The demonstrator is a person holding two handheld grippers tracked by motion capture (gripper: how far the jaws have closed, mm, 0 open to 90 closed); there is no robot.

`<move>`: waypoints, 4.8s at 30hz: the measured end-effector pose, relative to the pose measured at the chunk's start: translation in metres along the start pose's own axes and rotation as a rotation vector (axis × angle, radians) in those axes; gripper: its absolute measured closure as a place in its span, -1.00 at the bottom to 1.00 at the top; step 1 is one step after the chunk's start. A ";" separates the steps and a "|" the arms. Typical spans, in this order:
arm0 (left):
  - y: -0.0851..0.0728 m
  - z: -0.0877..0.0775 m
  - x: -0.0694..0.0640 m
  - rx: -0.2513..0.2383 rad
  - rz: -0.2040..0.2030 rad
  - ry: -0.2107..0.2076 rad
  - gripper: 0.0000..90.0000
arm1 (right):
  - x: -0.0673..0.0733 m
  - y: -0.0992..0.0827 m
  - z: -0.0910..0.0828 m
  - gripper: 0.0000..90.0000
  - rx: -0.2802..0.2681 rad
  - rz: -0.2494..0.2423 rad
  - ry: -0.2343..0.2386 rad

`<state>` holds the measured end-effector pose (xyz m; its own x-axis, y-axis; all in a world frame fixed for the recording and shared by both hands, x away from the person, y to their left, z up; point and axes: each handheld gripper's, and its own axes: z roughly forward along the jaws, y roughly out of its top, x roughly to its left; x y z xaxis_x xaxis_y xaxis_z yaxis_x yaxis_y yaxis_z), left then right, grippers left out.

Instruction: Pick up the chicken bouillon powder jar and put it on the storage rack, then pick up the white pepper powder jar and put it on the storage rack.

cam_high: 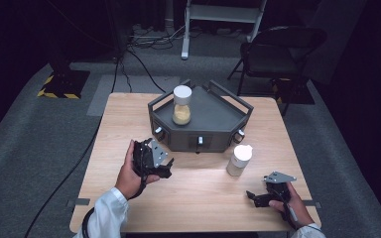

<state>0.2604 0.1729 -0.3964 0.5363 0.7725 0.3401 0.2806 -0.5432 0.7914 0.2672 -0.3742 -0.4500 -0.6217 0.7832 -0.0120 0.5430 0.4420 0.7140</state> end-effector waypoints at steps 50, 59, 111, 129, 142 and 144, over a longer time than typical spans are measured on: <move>-0.071 0.020 0.036 0.236 -0.276 -0.193 -0.99 | -0.001 0.000 0.000 -1.00 0.000 -0.002 0.006; -0.077 0.018 0.048 0.239 -0.276 -0.232 -1.00 | -0.002 0.000 0.000 -1.00 0.000 -0.002 0.006; -0.076 0.019 0.050 0.238 -0.269 -0.238 -1.00 | 0.009 0.006 -0.002 -0.97 -0.038 0.006 -0.010; -0.077 0.020 0.050 0.237 -0.269 -0.239 -1.00 | 0.019 0.007 -0.005 -0.97 -0.125 0.047 -0.040; -0.076 0.020 0.050 0.238 -0.267 -0.239 -1.00 | 0.029 0.007 0.003 -0.97 -0.190 0.037 -0.054; -0.076 0.020 0.050 0.238 -0.267 -0.239 -1.00 | 0.031 0.006 0.005 -0.97 -0.199 0.043 -0.058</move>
<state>0.2813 0.2463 -0.4499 0.5814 0.8136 -0.0102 0.5952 -0.4167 0.6871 0.2542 -0.3455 -0.4491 -0.5636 0.8259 -0.0151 0.4422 0.3172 0.8390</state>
